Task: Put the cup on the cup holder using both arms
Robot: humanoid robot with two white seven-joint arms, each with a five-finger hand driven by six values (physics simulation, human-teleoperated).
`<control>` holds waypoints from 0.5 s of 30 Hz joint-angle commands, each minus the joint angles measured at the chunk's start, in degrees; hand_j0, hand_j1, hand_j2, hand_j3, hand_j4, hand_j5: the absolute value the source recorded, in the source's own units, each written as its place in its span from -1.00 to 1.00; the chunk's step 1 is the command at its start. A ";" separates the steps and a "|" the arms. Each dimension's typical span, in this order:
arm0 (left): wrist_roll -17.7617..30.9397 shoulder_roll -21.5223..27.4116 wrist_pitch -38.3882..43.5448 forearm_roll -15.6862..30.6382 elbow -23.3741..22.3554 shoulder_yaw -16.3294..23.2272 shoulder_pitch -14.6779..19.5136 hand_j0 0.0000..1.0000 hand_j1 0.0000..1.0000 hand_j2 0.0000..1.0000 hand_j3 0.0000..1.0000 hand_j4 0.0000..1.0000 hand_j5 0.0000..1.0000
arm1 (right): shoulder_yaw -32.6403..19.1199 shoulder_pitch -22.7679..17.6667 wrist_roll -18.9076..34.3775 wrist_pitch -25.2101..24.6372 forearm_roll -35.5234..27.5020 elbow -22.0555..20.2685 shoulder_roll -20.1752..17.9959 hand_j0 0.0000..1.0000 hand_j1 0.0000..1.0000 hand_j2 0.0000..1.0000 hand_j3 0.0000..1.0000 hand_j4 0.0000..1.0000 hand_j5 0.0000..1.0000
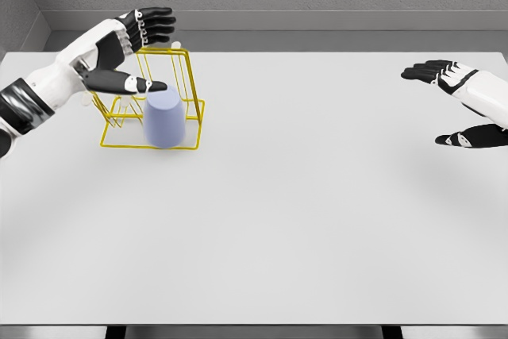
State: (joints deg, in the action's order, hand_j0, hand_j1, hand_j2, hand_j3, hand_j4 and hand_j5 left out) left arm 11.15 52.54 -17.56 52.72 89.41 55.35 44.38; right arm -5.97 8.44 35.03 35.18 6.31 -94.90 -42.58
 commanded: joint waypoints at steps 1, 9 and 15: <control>0.02 0.20 -0.28 0.28 0.42 -0.06 0.00 0.86 0.86 0.86 0.86 0.86 0.86 | 0.00 0.00 -0.03 -0.18 -0.43 -0.02 -0.05 1.00 1.00 1.00 1.00 1.00 1.00; 0.02 5.82 -12.58 0.28 2.00 -0.15 -2.37 1.00 1.00 1.00 1.00 1.00 1.00 | -0.09 0.00 -0.03 -0.18 -0.43 0.07 -0.05 1.00 1.00 1.00 1.00 1.00 1.00; 0.02 11.01 -17.44 0.19 1.83 -0.59 -8.70 1.00 1.00 1.00 1.00 1.00 1.00 | -0.09 -0.09 -0.03 -0.18 -0.43 -0.02 -0.05 1.00 1.00 1.00 1.00 1.00 1.00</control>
State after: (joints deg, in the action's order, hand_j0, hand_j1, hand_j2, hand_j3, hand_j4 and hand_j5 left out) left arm 11.17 61.96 -33.75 52.65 91.26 55.00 35.50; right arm -5.99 8.35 35.03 35.18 6.32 -94.90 -42.58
